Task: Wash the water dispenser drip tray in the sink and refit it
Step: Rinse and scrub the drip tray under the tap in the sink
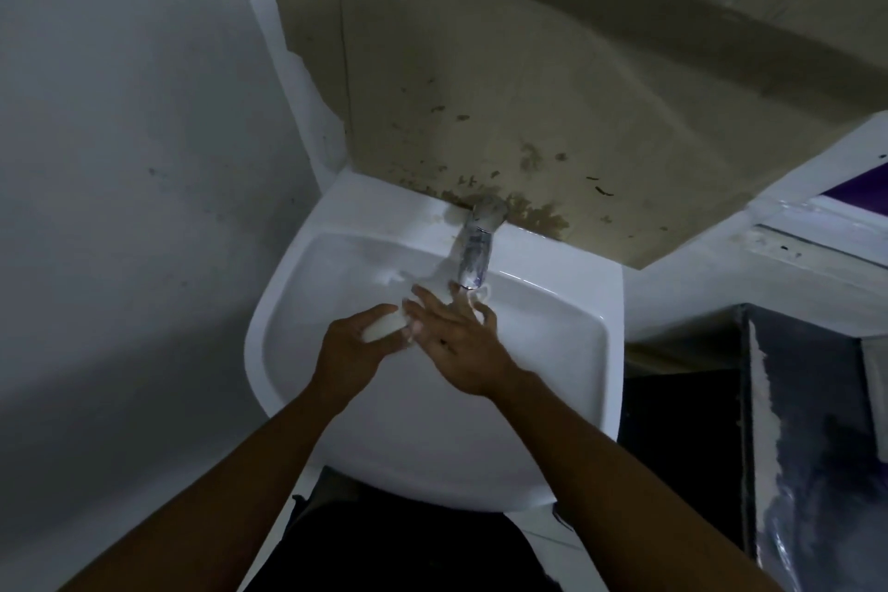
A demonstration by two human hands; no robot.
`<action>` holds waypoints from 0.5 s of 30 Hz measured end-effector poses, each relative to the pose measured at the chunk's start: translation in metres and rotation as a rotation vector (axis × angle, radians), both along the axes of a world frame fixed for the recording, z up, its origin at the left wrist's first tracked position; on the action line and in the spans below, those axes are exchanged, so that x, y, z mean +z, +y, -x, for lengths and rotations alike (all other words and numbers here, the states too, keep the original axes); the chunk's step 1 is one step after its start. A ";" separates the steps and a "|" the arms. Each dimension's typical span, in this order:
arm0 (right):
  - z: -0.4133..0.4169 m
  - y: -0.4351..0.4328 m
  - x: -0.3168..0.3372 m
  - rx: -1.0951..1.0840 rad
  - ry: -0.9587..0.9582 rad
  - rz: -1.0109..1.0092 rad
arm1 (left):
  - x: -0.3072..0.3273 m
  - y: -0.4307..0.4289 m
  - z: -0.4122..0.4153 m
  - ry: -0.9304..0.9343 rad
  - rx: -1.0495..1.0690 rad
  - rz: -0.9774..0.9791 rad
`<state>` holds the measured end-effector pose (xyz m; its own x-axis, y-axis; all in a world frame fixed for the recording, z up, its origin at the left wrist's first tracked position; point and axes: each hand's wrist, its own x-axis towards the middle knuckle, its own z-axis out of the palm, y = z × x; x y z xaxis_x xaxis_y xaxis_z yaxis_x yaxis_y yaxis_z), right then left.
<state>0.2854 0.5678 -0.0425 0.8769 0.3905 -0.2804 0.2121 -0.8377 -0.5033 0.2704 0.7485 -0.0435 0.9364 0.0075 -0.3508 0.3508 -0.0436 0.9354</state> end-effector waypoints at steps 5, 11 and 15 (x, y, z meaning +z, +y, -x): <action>-0.012 -0.032 -0.010 -0.255 0.204 0.126 | -0.003 0.010 0.009 0.028 -0.033 -0.086; -0.001 -0.008 -0.010 -0.149 0.089 0.050 | -0.001 0.017 0.018 0.045 0.024 -0.084; -0.009 -0.025 -0.012 -0.189 0.240 0.109 | -0.001 0.024 0.023 0.053 -0.002 -0.109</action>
